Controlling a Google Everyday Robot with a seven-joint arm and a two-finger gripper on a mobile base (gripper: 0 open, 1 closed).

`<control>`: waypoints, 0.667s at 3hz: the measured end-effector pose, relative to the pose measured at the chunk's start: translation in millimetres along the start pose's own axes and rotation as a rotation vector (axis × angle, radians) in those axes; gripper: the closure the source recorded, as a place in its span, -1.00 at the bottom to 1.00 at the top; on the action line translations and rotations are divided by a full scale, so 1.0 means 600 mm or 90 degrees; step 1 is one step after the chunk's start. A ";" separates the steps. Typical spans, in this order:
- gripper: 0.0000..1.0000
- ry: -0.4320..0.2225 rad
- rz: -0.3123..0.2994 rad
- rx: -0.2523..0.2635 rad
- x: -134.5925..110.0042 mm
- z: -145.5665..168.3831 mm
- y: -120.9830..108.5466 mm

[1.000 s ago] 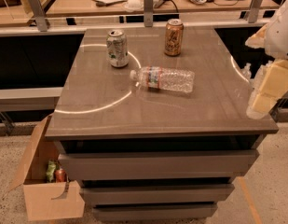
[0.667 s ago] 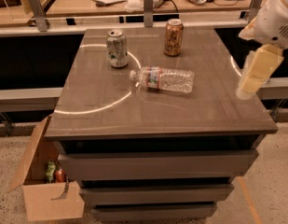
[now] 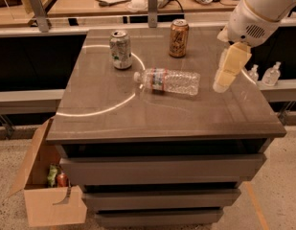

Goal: Place water bottle upright

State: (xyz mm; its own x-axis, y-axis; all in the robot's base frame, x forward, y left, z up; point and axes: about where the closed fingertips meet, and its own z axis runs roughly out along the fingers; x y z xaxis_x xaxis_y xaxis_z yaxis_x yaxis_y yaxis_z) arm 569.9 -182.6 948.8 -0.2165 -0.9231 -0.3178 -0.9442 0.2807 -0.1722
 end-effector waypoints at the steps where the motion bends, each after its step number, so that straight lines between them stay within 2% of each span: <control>1: -1.00 -0.012 -0.012 -0.013 -0.033 0.049 -0.011; 2: -1.00 -0.013 -0.020 -0.024 -0.064 0.091 -0.018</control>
Offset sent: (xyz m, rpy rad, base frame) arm 0.0479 0.0742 -0.0542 0.0184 0.0396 0.0642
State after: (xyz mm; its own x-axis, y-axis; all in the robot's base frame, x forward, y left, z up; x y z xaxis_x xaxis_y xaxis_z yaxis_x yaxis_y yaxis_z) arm 602.2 -135.7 912.2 -0.1813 -0.9255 -0.3324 -0.9593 0.2409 -0.1474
